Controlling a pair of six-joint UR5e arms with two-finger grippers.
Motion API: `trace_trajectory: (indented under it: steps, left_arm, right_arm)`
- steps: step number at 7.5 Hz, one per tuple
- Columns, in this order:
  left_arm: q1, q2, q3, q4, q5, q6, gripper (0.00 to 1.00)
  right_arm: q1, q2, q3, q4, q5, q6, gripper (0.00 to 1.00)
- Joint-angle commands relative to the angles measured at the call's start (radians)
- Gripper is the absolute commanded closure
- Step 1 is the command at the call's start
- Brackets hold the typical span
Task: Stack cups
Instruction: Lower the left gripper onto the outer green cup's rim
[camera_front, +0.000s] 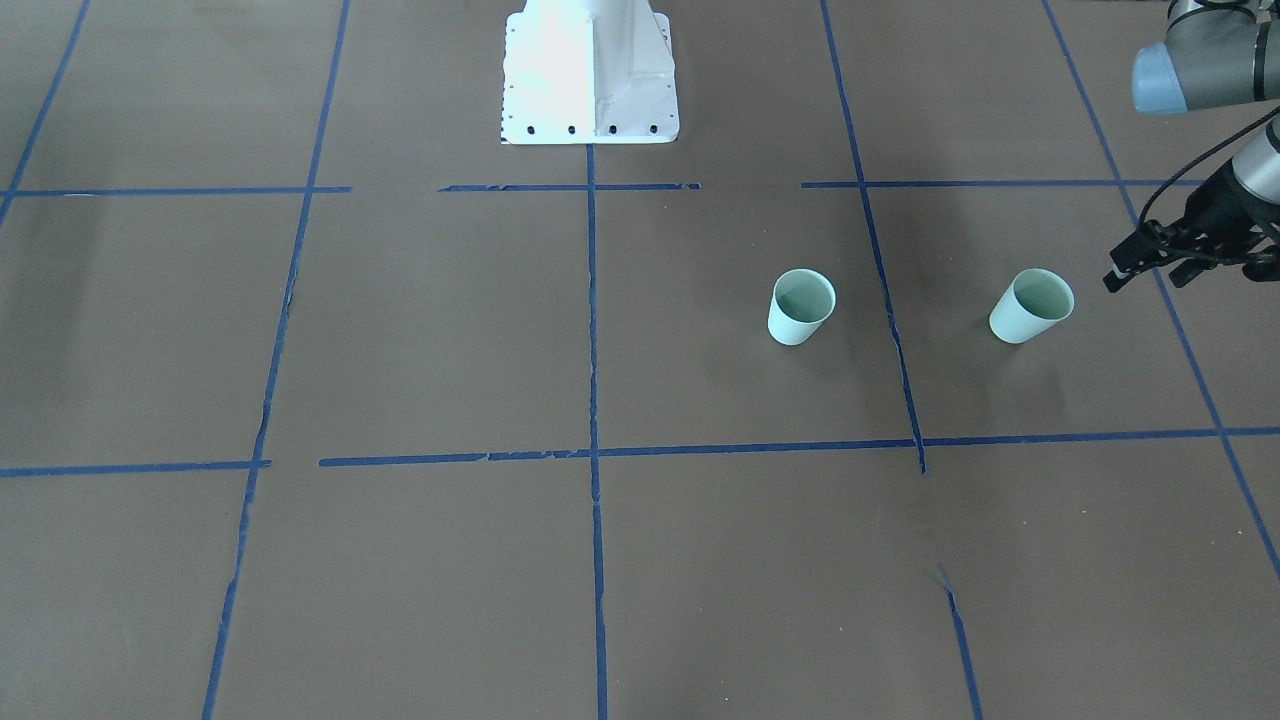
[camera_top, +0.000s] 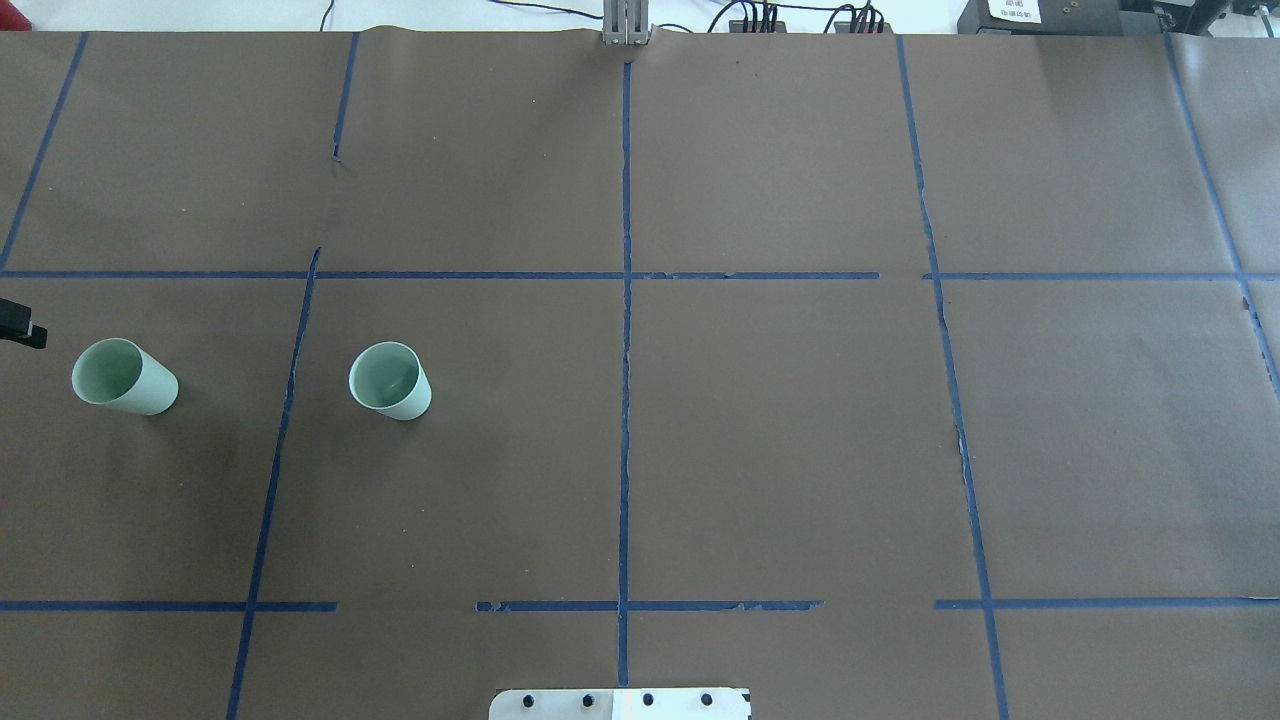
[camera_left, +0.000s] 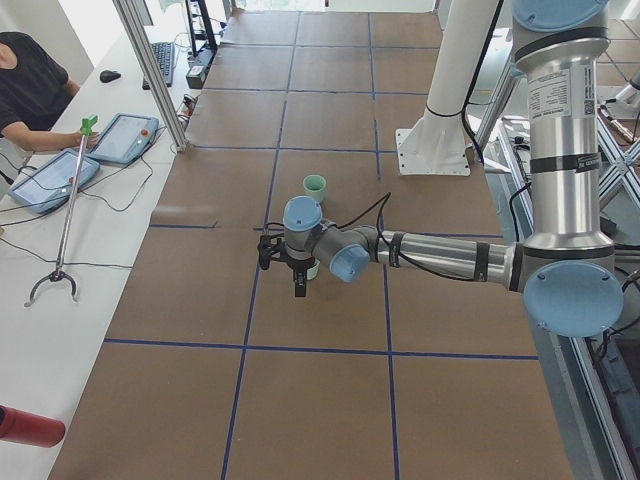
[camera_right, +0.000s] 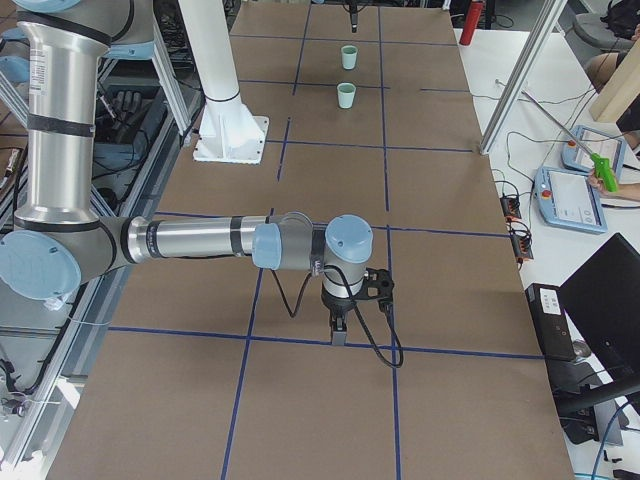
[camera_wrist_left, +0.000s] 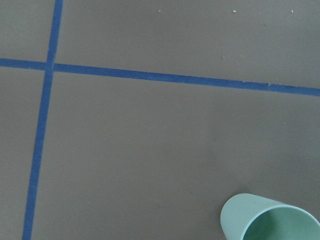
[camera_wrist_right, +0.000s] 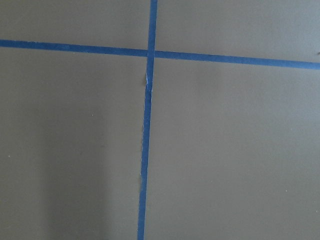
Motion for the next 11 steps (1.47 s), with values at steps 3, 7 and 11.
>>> trace_trajectory:
  steps: [3, 7, 11]
  left_arm:
    - [0.064, -0.063, 0.043, -0.004, -0.002, -0.016, 0.00]
    - [0.121, -0.061, 0.045, -0.004, -0.002, -0.021, 0.10]
    - [0.126, -0.058, 0.040, -0.004, -0.001, -0.041, 1.00]
  right_arm:
    - [0.000, 0.000, 0.000, -0.001, 0.000, 0.000, 0.00]
    - [0.000, 0.000, 0.000, -0.001, 0.000, 0.000, 0.00]
    - [0.000, 0.000, 0.000, 0.001, 0.000, 0.000, 0.00]
